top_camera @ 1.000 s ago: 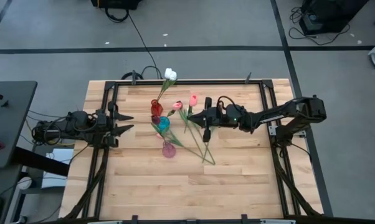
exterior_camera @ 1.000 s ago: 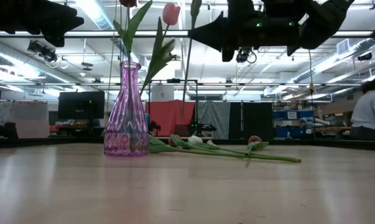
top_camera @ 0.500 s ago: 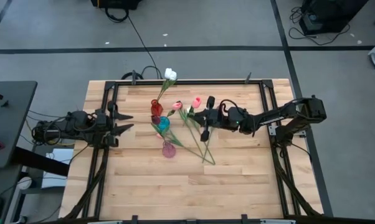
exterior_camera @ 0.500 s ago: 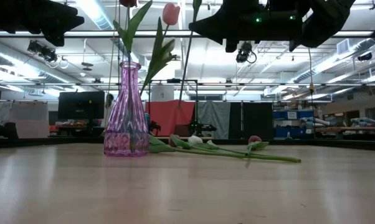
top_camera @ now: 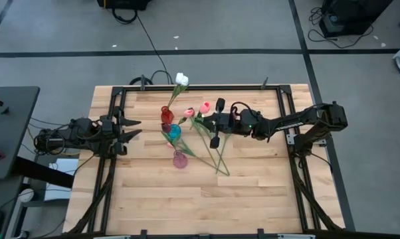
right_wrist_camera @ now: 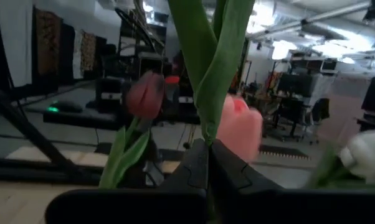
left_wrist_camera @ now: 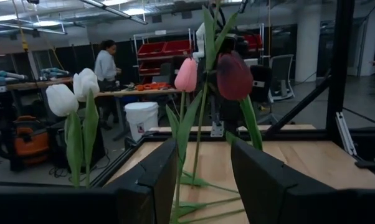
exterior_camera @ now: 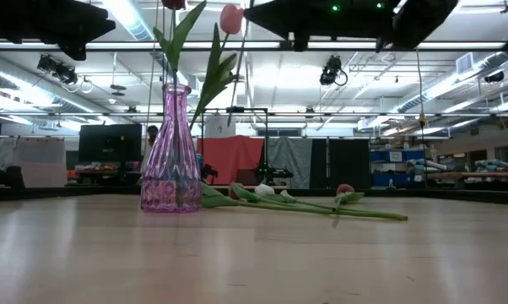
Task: Sort flowers into vase by color
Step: Put the right pink flower into the blue vase
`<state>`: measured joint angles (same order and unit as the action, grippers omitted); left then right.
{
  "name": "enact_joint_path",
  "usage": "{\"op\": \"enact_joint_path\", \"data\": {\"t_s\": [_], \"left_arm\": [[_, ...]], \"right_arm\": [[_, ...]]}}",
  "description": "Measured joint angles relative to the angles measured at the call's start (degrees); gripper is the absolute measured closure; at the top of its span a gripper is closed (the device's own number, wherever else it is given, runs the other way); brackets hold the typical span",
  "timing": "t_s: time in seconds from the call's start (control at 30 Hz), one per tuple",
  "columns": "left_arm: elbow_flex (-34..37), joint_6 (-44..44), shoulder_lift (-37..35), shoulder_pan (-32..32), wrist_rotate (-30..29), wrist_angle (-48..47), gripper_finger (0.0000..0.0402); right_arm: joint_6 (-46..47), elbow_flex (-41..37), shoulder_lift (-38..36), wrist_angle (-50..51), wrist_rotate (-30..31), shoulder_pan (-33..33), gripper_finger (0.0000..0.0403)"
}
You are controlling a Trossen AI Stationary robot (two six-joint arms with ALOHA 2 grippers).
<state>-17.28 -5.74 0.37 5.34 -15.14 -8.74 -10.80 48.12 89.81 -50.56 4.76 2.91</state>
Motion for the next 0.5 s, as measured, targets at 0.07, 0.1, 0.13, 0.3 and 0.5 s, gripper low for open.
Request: {"op": "enact_joint_path", "data": {"t_s": [0.07, 0.1, 0.13, 0.3, 0.5], "left_arm": [[0.0, -0.02, -0.01, 0.02, 0.02, 0.38, 0.0245], [0.0, -0.02, 0.01, 0.02, 0.0, 0.44, 0.0245], [0.0, -0.02, 0.01, 0.0, 0.02, 0.4, 0.0245], [0.0, 0.26, -0.01, 0.02, -0.13, 0.18, 0.0245], [0.0, 1.79, 0.0, 0.0, -0.52, -0.02, 0.0245]], "right_arm": [[-0.11, 1.43, 1.99, -0.41, -0.81, 0.25, 0.0393], [0.01, 2.54, 3.68, -0.41, -1.64, 0.41, 0.0393], [0.11, 3.76, 5.4, -0.29, -2.39, 0.57, 0.0393], [-1.83, 8.0, 10.17, 0.12, -2.89, 0.62, 0.0393], [-0.38, 12.09, 10.09, 8.56, -2.89, 0.82, 0.0393]]}}
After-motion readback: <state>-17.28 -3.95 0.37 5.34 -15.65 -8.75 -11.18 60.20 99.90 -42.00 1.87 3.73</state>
